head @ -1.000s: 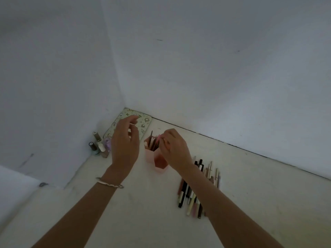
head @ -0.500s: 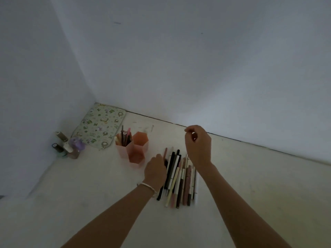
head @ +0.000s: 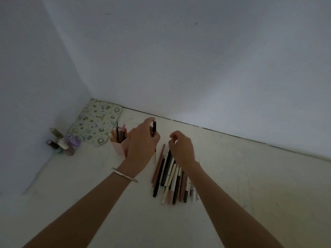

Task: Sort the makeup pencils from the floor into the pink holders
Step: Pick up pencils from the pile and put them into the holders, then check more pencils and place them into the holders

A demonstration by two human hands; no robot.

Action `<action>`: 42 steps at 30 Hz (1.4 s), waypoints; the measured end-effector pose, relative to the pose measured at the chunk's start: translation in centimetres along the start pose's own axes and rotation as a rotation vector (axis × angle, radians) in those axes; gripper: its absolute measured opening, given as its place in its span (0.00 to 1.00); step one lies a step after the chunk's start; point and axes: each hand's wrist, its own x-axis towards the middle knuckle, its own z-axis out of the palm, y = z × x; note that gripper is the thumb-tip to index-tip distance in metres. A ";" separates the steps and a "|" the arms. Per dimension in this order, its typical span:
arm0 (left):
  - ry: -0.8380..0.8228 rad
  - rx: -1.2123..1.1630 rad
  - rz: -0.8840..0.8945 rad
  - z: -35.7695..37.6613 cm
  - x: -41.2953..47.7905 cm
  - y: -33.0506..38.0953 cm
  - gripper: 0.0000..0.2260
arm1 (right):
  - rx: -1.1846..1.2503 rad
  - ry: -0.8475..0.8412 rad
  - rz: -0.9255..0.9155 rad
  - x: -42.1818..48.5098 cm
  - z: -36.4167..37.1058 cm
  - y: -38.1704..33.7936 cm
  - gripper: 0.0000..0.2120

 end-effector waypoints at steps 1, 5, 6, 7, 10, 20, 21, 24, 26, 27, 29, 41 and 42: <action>0.032 -0.059 0.007 -1.0 0.4 0.6 0.19 | -0.047 -0.054 0.030 0.1 1.0 -0.3 0.10; 0.061 -0.140 0.027 -2.9 0.5 1.6 0.17 | -0.377 -0.208 0.007 0.3 4.5 -1.0 0.09; 0.062 -0.147 0.028 -3.1 0.4 1.6 0.17 | -0.450 -0.223 0.002 0.3 5.1 -0.9 0.08; 0.063 -0.160 0.029 -3.2 0.3 1.6 0.17 | -0.502 -0.225 0.004 0.2 5.5 -0.8 0.08; 0.106 -0.201 0.049 -3.7 0.2 1.3 0.18 | -0.507 -0.229 0.002 0.1 6.3 -0.5 0.11; 0.618 -0.246 0.012 -11.3 3.4 -4.1 0.17 | 0.442 0.355 -0.116 3.1 -1.1 -6.1 0.16; 0.592 -0.219 0.017 -10.9 3.2 -4.7 0.17 | 0.491 0.389 -0.151 3.1 -1.7 -6.8 0.17; 0.454 -0.151 0.043 -8.6 2.4 -6.4 0.16 | 0.578 0.436 -0.238 2.3 -2.5 -9.2 0.17; 0.329 -0.094 0.048 -7.0 1.4 -7.6 0.12 | 0.601 0.433 -0.285 1.6 -2.3 -10.4 0.16; 0.290 -0.046 0.050 -6.4 0.8 -8.1 0.10 | 0.607 0.422 -0.305 1.2 -2.0 -10.9 0.16; 0.290 0.021 0.045 -5.9 -0.4 -9.0 0.08 | 0.618 0.379 -0.335 0.4 -1.1 -11.6 0.15; 0.534 -0.199 0.061 -10.7 -0.4 -6.7 0.11 | 0.066 0.129 -0.646 -2.6 5.0 -11.1 0.11; 0.531 -0.214 0.062 -10.4 -0.5 -6.2 0.11 | 0.073 0.138 -0.662 -2.7 4.9 -10.9 0.12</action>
